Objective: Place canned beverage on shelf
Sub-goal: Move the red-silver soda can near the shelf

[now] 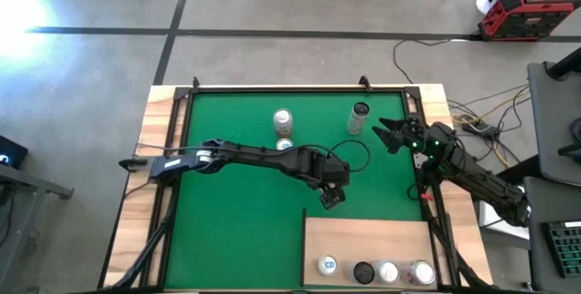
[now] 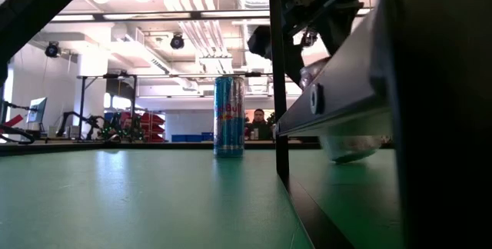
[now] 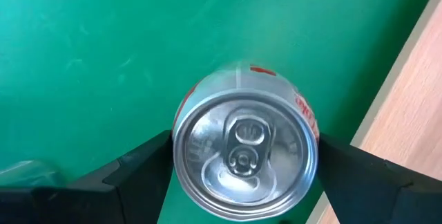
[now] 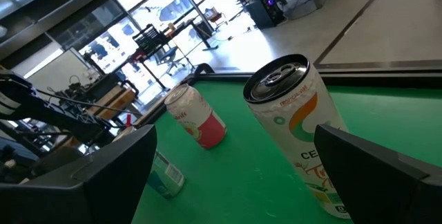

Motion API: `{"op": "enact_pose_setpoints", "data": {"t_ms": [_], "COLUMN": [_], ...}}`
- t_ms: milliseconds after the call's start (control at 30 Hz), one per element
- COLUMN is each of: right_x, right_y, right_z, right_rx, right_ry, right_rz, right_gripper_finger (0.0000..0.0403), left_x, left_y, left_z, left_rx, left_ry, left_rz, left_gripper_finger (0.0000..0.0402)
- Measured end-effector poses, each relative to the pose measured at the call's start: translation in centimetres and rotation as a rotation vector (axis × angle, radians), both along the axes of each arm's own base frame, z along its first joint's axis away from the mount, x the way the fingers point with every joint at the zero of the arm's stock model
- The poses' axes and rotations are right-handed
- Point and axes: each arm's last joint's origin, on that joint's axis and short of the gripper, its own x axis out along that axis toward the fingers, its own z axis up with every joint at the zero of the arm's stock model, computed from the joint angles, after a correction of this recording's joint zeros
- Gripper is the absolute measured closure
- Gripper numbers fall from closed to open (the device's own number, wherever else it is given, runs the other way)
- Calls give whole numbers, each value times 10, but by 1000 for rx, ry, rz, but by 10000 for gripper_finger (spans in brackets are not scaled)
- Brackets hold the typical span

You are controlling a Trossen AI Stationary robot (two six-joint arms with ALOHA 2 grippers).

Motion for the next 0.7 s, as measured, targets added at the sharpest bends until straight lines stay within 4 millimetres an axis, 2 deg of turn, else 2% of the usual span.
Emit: {"op": "enact_pose_setpoints", "data": {"t_ms": [233, 500, 700], "right_x": [0, 0, 0], "right_y": [0, 0, 0], "right_z": [0, 0, 0], "right_rx": [0, 0, 0], "right_ry": [0, 0, 0], "right_rz": [-1, 0, 0], "right_gripper_finger": [19, 19, 19], "left_x": [-10, -22, -17], "left_y": [5, 8, 7], "left_z": [11, 7, -1], "left_rx": [12, 20, 19], "left_ry": [37, 169, 159], "left_rz": [-5, 43, 51], "left_gripper_finger": [93, 93, 93]}}
